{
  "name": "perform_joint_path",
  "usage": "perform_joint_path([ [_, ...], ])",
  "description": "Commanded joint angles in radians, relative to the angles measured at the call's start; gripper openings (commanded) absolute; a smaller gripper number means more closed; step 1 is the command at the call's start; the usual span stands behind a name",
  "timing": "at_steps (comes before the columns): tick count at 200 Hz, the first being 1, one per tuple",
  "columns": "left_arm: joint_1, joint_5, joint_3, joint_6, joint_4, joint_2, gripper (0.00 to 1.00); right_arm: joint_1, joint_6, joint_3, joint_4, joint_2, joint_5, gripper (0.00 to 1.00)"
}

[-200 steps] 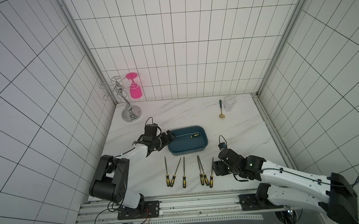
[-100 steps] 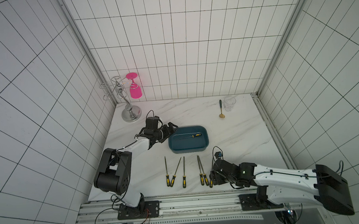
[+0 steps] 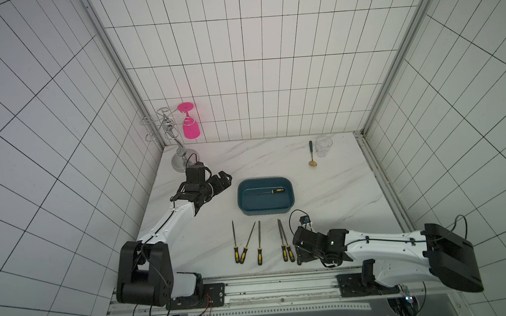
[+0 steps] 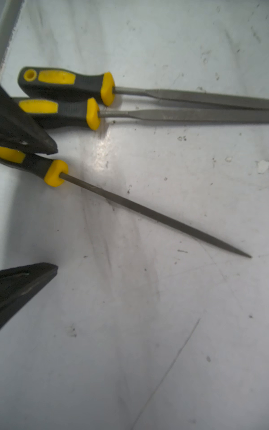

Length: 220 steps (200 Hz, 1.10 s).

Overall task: Put the file tool into the storage box
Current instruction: Pick up the file tool from the center of the board.

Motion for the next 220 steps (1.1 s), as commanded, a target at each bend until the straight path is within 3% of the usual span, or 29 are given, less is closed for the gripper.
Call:
perform_joint_path([
  [1, -0.002, -0.049, -0.018, 0.035, -0.064, -0.058, 0.98, 0.011, -0.003, 0.073, -0.173, 0.051, 0.057, 0.76],
  [28, -0.004, -0.077, -0.020, 0.038, -0.108, -0.127, 0.98, 0.008, 0.011, 0.092, -0.283, 0.054, 0.119, 0.76],
  [58, -0.004, -0.102, -0.019, 0.049, -0.147, -0.198, 0.98, -0.002, 0.020, 0.072, -0.301, -0.056, 0.131, 0.76],
  [103, -0.011, -0.121, -0.070, 0.032, -0.144, -0.280, 0.98, 0.016, 0.002, 0.025, -0.229, -0.195, 0.020, 0.70],
  [169, -0.058, -0.155, -0.141, 0.017, -0.135, -0.316, 0.98, 0.046, -0.013, 0.028, -0.194, -0.048, 0.024, 0.69],
  [220, -0.088, -0.193, -0.195, -0.005, -0.106, -0.339, 0.98, 0.069, -0.008, 0.027, -0.165, 0.038, 0.020, 0.60],
])
